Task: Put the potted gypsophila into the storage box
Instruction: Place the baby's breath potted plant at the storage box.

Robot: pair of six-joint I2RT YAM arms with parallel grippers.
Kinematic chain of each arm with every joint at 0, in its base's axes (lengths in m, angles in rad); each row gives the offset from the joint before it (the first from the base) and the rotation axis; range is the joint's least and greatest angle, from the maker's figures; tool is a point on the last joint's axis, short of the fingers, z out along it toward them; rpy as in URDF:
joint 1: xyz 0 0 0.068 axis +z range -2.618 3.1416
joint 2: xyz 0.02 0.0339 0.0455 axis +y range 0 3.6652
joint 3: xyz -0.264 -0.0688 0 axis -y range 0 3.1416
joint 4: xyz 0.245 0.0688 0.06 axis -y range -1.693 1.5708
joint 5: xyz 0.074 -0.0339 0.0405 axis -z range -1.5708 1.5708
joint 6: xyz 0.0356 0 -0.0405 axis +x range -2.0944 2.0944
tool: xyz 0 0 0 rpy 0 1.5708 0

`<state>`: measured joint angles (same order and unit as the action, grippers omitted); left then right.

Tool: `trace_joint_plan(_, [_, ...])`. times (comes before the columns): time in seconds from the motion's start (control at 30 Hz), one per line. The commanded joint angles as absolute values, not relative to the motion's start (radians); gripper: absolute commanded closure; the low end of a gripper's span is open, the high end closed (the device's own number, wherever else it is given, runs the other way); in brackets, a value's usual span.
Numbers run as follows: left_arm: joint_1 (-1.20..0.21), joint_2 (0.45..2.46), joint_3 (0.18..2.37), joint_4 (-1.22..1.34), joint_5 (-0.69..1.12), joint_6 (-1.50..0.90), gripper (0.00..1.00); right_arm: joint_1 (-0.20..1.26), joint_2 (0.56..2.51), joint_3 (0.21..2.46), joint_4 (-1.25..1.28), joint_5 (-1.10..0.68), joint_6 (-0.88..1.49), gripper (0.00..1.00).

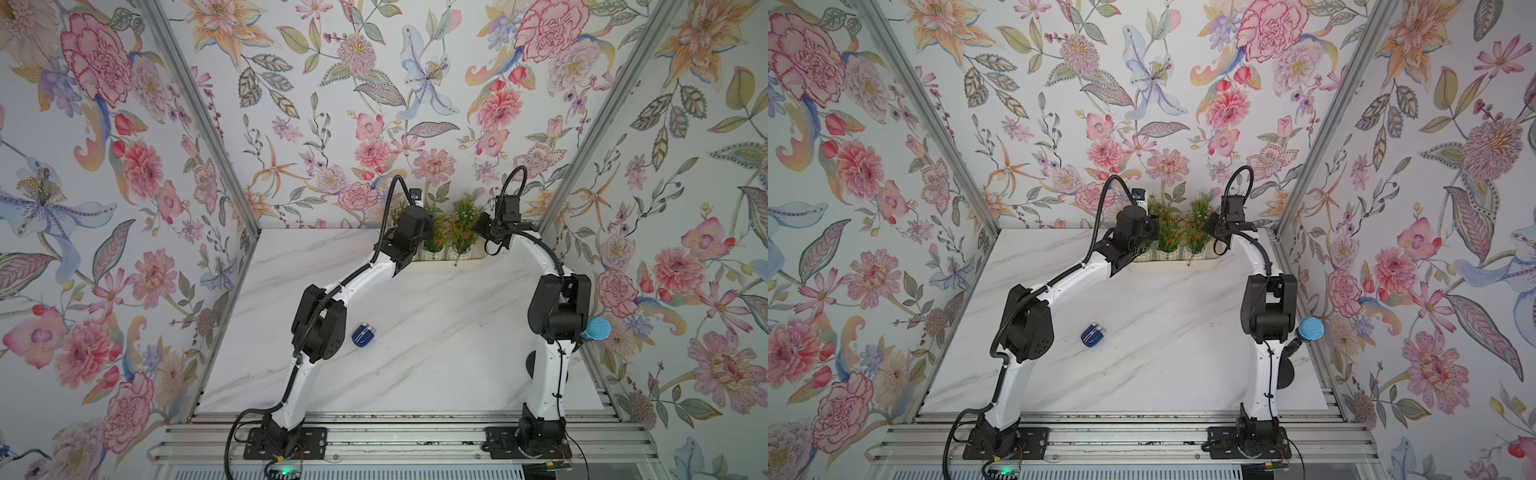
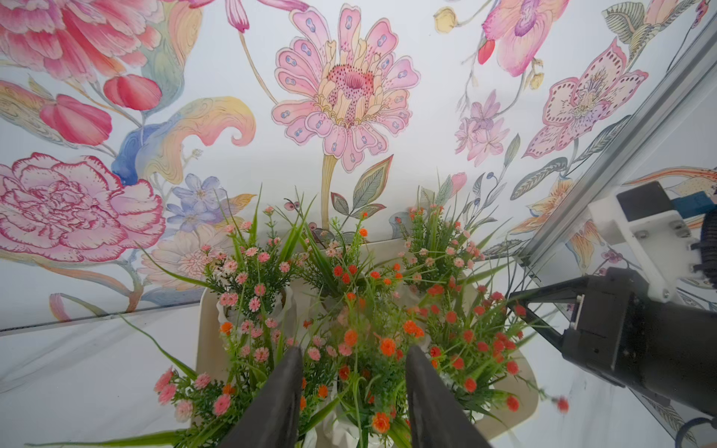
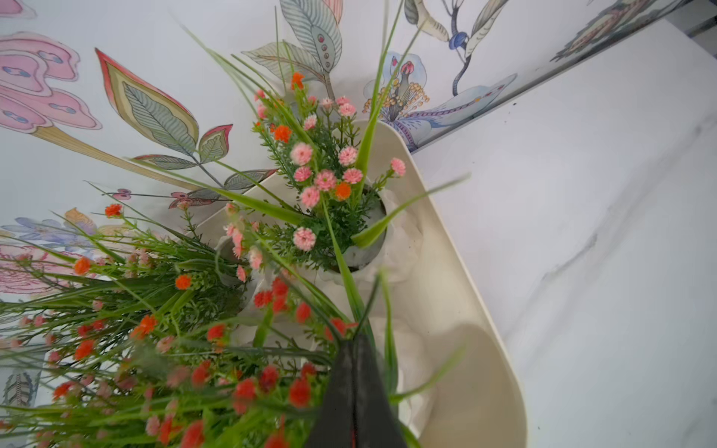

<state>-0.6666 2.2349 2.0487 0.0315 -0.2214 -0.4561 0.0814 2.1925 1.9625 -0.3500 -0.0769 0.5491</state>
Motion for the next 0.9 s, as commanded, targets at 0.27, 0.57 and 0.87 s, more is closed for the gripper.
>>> trace_joint_plan(0.27, [-0.621, 2.159, 2.0, 0.046, -0.262, -0.447, 0.55, 0.08, 2.14, 1.86, -0.379, -0.092, 0.556, 0.71])
trace_joint_plan(0.57, [-0.544, 1.933, 1.691, 0.152, -0.368, -0.405, 0.37, 0.065, 1.975, 1.737, -0.363, -0.034, 0.473, 0.45])
trace_joint_plan(0.87, [-0.435, 1.583, 1.221, 0.219, -0.481, -0.409, 0.05, 0.037, 1.643, 1.408, -0.291, 0.021, 0.398, 0.0])
